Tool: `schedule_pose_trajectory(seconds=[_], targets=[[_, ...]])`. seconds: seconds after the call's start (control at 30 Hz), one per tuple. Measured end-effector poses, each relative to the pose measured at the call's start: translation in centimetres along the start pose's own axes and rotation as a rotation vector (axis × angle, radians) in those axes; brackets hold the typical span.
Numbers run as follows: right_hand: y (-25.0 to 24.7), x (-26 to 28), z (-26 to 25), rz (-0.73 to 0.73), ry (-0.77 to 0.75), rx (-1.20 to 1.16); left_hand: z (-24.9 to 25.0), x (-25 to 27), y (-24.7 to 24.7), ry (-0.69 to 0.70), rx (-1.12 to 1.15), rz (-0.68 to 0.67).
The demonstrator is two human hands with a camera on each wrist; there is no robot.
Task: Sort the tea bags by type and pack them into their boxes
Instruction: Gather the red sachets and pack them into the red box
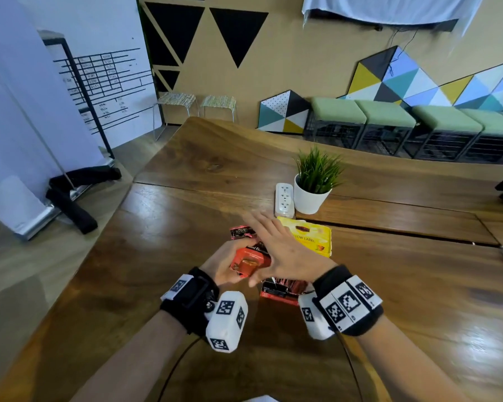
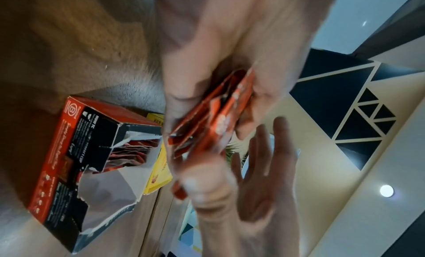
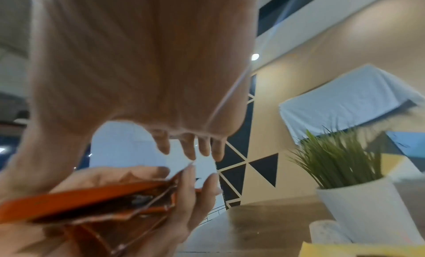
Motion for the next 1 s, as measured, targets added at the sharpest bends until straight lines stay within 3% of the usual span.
schedule_pose_trajectory(seconds=[0.13,0.2,0.4,0.57,0.77,0.97,1.0], targets=[[1.3,0.1,0.2,-0.123,0.017,0.032,-1.1,-0.7,1.5,-0.038,-0.207,-0.053],[1.8,0.2,0.0,-0.157,0.008,0.032,-2.0,-1.1,1.8,-0.117,-0.084,-0.017],[1.0,0.9,-0.7,-0.121,-0.081,-0.056,-2.8,0.0,2.2,-0.189,-0.140,-0.055],[1.4,2.0,-0.5,-0.153,-0.066,-0.108,-3.5,0.4,2.7,-0.306,-0.353,-0.108],[1.2,2.8,-1.6,-0.135,-0.134,0.004,-2.4,0.3,4.0,-0.175,-0.507,-0.124],[1.7,3.5,-1.7,-0.211,-0.156,0.032,-2.9,0.0,4.3,-0.163,-0.553,-0.123],[1.8,3.5,-1.4,-0.206,-0.138,0.034,-3.3,-0.6,3.5,-0.182,-0.452,-0.081]])
Point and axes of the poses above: each hand's wrist, its own x-axis away from the middle knuckle, its own y-axis out of the palm, z = x × y, the point moved 9 cm from there along -x, towards the middle knuckle, and after that the axes turned 3 degrees about -z, right-handed, at the moved point
